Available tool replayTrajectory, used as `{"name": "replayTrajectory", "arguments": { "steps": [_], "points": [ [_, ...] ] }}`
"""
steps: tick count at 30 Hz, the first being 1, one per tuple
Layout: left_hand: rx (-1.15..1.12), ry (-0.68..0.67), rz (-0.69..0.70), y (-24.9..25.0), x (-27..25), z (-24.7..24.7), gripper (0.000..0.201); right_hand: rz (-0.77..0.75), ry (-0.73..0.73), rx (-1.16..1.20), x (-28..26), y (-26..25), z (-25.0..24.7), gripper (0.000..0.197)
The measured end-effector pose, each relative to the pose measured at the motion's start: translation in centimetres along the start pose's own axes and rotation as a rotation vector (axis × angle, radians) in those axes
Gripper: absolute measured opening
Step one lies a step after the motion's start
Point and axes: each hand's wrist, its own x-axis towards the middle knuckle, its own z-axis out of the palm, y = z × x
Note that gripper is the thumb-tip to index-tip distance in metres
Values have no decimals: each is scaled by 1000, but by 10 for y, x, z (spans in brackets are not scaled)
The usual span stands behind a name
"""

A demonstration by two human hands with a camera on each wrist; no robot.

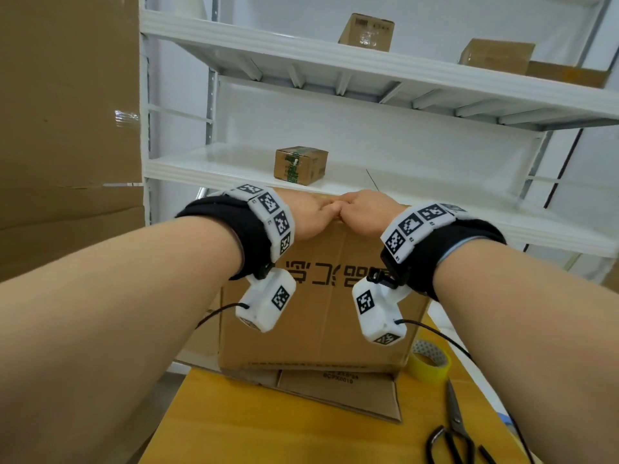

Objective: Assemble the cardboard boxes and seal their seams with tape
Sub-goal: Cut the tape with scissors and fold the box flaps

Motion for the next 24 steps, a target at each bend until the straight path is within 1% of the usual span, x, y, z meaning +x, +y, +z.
{"name": "replayTrajectory", "arguments": {
  "steps": [1,2,4,6,7,8,9,10,11,13,14,15,16,17,18,19,20,21,22,23,24],
  "points": [
    [3,14,-28,-1,2,1,50,-19,36,12,0,6,-1,39],
    [26,17,-59,0,2,1,49,13,112,42,1,15,-2,37],
    [85,-12,-117,5,4,-1,46,154,341,183,-4,36,0,36],
    [138,-32,-125,17,8,-3,39,299,572,344,-16,59,1,36],
    [151,-11,-130,22,10,-5,34,357,667,427,-22,71,3,36],
    [142,18,-138,28,13,-5,28,435,720,521,-26,85,4,36],
    [119,49,-141,34,15,-5,24,519,731,611,-31,97,5,36],
    [84,76,-138,40,17,-3,24,602,708,671,-33,109,8,36],
    [59,88,-126,46,20,0,28,650,680,715,-35,120,12,35],
    [57,79,-80,57,29,6,35,711,615,698,-39,132,17,34],
    [65,84,-61,62,33,10,37,742,629,737,-38,138,21,35],
    [77,93,-42,67,35,13,38,742,676,801,-38,143,25,38],
    [97,111,-22,70,37,17,41,744,704,890,-37,146,28,43],
    [143,118,-12,73,38,19,43,778,735,1015,-38,151,37,44],
    [182,123,-4,75,40,22,45,788,700,1059,-35,162,46,40],
    [223,114,-5,76,42,25,44,739,543,1010,-33,171,57,28],
    [254,121,-7,77,43,26,41,676,341,813,-31,182,70,16],
    [245,129,-11,76,46,27,38,693,198,740,-33,193,85,17],
    [213,141,-25,76,50,29,35,760,50,762,-33,202,102,29],
    [194,130,-49,78,54,31,30,785,5,847,-36,208,117,36],
    [184,127,-64,78,59,33,27,784,-69,849,-38,217,135,36]
  ]
}}
